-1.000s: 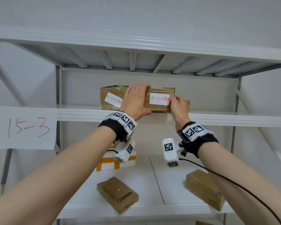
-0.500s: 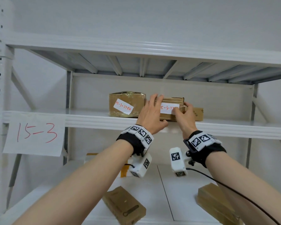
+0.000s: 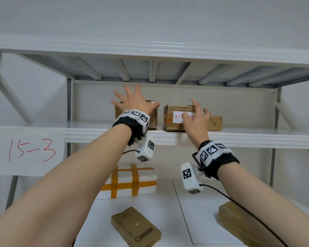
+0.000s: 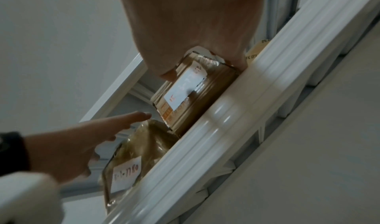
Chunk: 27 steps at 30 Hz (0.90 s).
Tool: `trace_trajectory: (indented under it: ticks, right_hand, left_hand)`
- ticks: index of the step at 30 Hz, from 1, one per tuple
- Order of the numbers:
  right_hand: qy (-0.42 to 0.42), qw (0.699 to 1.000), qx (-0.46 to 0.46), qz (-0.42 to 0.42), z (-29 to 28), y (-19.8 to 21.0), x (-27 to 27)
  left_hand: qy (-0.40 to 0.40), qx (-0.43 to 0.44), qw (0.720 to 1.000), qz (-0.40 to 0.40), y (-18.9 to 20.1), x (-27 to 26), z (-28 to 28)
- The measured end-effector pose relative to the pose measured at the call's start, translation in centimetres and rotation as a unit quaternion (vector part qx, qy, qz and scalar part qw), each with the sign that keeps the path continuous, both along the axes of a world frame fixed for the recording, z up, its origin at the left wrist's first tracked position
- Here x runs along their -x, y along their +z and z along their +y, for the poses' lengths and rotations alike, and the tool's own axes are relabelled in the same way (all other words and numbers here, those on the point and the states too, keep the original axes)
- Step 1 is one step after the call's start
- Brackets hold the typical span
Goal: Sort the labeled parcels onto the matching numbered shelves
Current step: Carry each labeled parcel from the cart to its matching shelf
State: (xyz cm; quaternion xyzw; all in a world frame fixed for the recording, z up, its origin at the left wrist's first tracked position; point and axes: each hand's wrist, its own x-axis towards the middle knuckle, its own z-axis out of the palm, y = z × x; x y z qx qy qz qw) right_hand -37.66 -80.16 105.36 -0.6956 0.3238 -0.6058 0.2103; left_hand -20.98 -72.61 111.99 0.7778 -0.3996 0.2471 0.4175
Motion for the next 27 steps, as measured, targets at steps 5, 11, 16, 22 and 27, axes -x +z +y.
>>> trace_trajectory:
  ticks: [5,11,16,22,27]
  right_hand:
    - [-0.010,1.000,0.007,0.019,0.2,-0.2,-0.8]
    - [-0.059,0.997,-0.001,0.056,0.6,-0.3,-1.9]
    - [-0.088,0.993,-0.027,0.077,0.4,0.3,-2.5]
    - [-0.110,0.985,-0.049,0.122,0.3,0.6,-3.4]
    - [-0.119,0.982,-0.062,0.133,-0.1,0.6,-4.2]
  left_hand:
    - [-0.012,-0.063,0.993,0.103,0.1,-1.1,-0.8]
    - [0.011,-0.064,0.994,0.089,0.0,-2.2,-1.1]
    - [0.039,-0.066,0.994,0.079,0.1,-3.8,-0.2]
    - [0.083,-0.065,0.992,0.064,-0.3,-9.0,2.6]
    - [0.078,-0.058,0.992,0.079,-0.5,-11.4,4.5]
